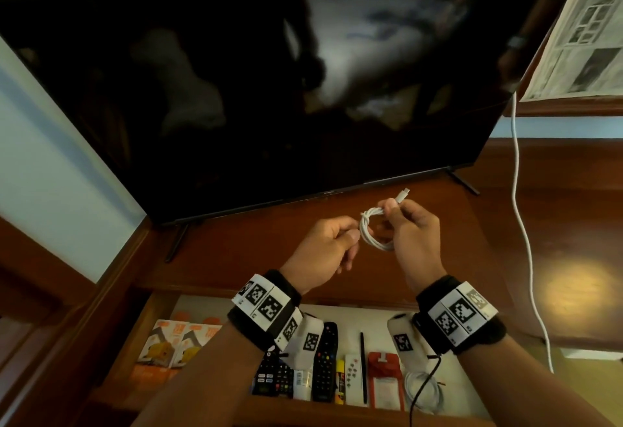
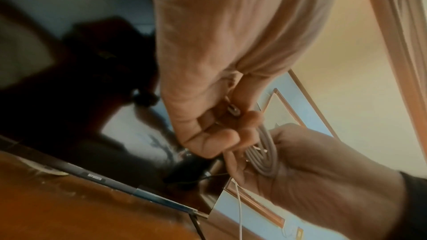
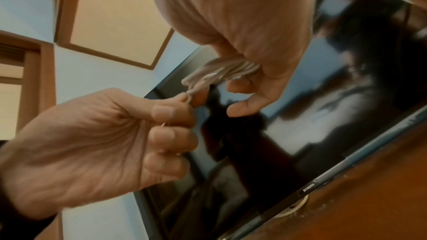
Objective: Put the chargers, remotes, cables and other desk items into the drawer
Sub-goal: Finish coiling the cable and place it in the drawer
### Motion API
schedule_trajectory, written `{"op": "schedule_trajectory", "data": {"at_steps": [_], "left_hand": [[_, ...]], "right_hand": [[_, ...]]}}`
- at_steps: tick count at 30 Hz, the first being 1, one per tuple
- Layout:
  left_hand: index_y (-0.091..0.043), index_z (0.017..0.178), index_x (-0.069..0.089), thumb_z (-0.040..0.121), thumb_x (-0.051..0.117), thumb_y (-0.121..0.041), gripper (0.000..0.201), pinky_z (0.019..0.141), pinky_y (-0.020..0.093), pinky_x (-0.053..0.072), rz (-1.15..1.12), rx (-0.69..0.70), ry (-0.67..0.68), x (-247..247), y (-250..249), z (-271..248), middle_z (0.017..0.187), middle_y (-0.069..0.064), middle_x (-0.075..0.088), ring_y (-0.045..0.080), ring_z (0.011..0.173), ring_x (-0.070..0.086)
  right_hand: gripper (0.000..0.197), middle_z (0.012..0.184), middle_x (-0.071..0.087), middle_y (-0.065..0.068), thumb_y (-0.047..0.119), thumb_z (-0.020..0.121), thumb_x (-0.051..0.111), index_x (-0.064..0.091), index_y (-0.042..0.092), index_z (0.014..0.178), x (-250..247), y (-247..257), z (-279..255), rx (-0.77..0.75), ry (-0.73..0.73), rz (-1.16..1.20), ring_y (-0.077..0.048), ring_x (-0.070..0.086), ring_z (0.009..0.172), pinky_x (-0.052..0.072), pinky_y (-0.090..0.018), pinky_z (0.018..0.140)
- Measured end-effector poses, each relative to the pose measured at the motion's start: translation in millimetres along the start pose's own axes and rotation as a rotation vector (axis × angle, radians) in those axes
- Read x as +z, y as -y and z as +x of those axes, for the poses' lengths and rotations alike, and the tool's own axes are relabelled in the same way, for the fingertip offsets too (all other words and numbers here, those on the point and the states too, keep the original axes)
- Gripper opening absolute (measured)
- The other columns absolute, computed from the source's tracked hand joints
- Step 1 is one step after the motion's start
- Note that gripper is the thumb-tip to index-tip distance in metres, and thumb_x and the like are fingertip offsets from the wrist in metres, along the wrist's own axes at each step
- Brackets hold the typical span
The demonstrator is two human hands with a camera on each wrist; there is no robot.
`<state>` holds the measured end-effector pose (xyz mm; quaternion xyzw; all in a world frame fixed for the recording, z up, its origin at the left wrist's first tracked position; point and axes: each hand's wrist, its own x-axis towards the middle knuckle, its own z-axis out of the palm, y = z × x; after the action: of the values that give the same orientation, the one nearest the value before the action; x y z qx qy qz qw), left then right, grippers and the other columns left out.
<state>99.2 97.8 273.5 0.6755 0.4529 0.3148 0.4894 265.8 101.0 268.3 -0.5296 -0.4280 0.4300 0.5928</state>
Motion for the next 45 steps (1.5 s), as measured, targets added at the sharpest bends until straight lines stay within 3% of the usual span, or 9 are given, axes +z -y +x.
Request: {"op": "schedule_trajectory", "data": {"at_steps": [7, 10, 14, 19, 24, 26, 31, 36, 45], "left_hand": [[-0.025, 0.106, 0.070, 0.108, 0.045, -0.026, 0.024, 0.064, 0.050, 0.046, 0.406, 0.170, -0.120, 3, 1, -15, 0.070, 0.001, 0.059, 0.024, 0.064, 0.054], [-0.027, 0.111, 0.070, 0.108, 0.045, -0.027, 0.024, 0.061, 0.042, 0.044, 0.500, 0.178, -0.108, -4, 7, -24, 0.067, -0.006, 0.057, 0.012, 0.059, 0.050], [-0.030, 0.119, 0.070, 0.108, 0.047, -0.030, 0.026, 0.064, 0.024, 0.036, 0.665, 0.110, -0.046, -15, 25, -35, 0.079, -0.019, 0.058, -0.005, 0.066, 0.049], [-0.035, 0.113, 0.069, 0.105, 0.051, -0.029, 0.021, 0.078, 0.035, 0.054, 0.878, -0.001, 0.003, -7, 61, -26, 0.102, -0.013, 0.073, 0.012, 0.088, 0.065], [-0.028, 0.105, 0.068, 0.105, 0.048, -0.021, 0.021, 0.070, 0.034, 0.049, 0.896, -0.058, 0.146, 38, 102, -34, 0.092, -0.006, 0.071, 0.019, 0.082, 0.066], [-0.021, 0.113, 0.067, 0.108, 0.041, -0.023, 0.026, 0.076, 0.035, 0.048, 0.810, -0.093, 0.267, 57, 119, -46, 0.106, 0.002, 0.071, 0.026, 0.095, 0.066], [-0.023, 0.160, 0.027, 0.110, 0.023, -0.047, 0.056, 0.119, 0.052, 0.028, 0.867, -0.307, 0.482, 90, 175, -83, 0.167, 0.011, 0.024, 0.033, 0.152, 0.024], [-0.033, 0.164, 0.005, 0.100, 0.008, -0.068, 0.073, 0.126, 0.058, 0.002, 0.966, -0.447, 0.435, 103, 224, -109, 0.173, 0.008, -0.006, 0.032, 0.159, -0.006], [-0.029, 0.164, 0.015, 0.100, 0.010, -0.070, 0.076, 0.127, 0.055, 0.000, 0.991, -0.452, 0.305, 111, 240, -113, 0.173, 0.006, -0.002, 0.029, 0.159, -0.005]], "right_hand": [[0.028, 0.085, 0.070, -0.021, 0.020, 0.104, 0.054, 0.073, 0.006, 0.089, -8, -2, -1, 0.037, -0.035, 0.047, -0.020, 0.066, 0.065, 0.058, -0.033, 0.062], [0.027, 0.090, 0.069, -0.029, 0.020, 0.103, 0.055, 0.074, 0.007, 0.089, -13, -10, -5, 0.039, 0.031, 0.012, -0.027, 0.058, 0.066, 0.055, -0.046, 0.068], [0.021, 0.086, 0.075, -0.014, 0.016, 0.102, 0.056, 0.068, 0.000, 0.100, -34, -20, -14, 0.149, 0.308, -0.151, -0.025, 0.065, 0.071, 0.054, -0.035, 0.067], [0.013, 0.088, 0.080, -0.004, 0.009, 0.094, 0.069, 0.071, 0.011, 0.106, -45, -36, -33, 0.128, 0.477, -0.477, -0.012, 0.076, 0.084, 0.060, -0.028, 0.079], [0.012, 0.071, 0.075, 0.005, 0.009, 0.089, 0.070, 0.076, 0.018, 0.084, -60, -74, -47, 0.202, 0.497, -0.867, -0.005, 0.070, 0.063, 0.056, -0.023, 0.060], [0.011, 0.067, 0.076, 0.002, 0.011, 0.090, 0.071, 0.076, 0.016, 0.082, -72, -93, -53, 0.279, 0.528, -0.910, -0.009, 0.071, 0.059, 0.059, -0.028, 0.059], [0.012, 0.074, 0.074, -0.002, 0.006, 0.086, 0.069, 0.076, 0.011, 0.078, -111, -147, -50, 0.419, 0.528, -1.087, -0.020, 0.075, 0.067, 0.061, -0.032, 0.063], [0.014, 0.077, 0.077, -0.012, 0.004, 0.084, 0.066, 0.077, 0.000, 0.091, -142, -189, -37, 0.677, 0.490, -1.105, -0.026, 0.077, 0.073, 0.063, -0.034, 0.068], [0.008, 0.077, 0.075, -0.013, 0.007, 0.083, 0.069, 0.072, 0.002, 0.088, -147, -227, -23, 0.769, 0.484, -1.181, -0.020, 0.070, 0.058, 0.053, -0.025, 0.047]]}}
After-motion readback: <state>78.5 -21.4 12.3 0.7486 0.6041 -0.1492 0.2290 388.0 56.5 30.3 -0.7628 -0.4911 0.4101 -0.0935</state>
